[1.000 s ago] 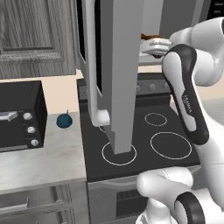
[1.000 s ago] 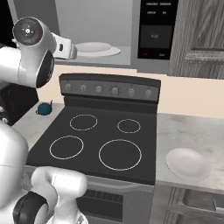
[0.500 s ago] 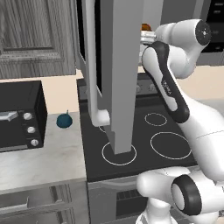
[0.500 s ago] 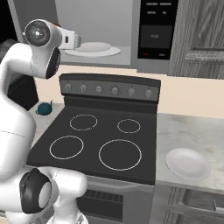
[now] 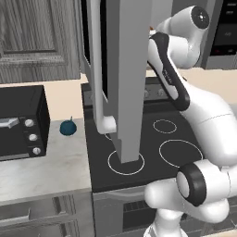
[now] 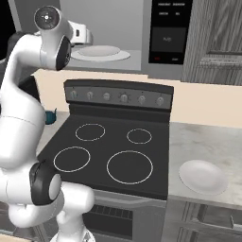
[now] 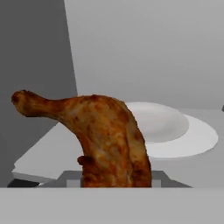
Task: Pick the chicken drumstick from the counter and place it in the microwave.
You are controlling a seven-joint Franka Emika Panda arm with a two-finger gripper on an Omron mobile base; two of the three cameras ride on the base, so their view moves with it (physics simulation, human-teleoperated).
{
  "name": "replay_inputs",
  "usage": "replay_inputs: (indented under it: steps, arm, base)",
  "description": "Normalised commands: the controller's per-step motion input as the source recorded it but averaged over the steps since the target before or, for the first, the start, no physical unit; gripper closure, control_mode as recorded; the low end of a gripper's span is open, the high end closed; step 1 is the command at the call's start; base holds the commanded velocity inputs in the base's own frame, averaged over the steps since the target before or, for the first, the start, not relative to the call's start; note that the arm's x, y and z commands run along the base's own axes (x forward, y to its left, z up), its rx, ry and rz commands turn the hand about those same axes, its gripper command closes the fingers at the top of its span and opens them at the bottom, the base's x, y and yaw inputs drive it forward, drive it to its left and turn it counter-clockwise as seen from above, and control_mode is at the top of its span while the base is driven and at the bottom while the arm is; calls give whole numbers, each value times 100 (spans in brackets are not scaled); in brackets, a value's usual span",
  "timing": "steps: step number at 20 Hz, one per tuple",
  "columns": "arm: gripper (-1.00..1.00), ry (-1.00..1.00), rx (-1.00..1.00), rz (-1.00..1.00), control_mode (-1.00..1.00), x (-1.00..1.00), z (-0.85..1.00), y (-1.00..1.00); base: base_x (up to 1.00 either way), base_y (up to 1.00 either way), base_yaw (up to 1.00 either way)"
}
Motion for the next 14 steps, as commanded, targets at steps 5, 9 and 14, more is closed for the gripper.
replay_inputs:
  steps: [5,9,14]
  arm:
    - [100,3,-3,0,-100,47,-29,-25]
    - [100,1,-1,0,-100,45,-37,-24]
    - [100,4,0,0,-100,60,-11,-5]
  base:
    - [0,0,0]
    - [0,0,0]
    - [0,0,0]
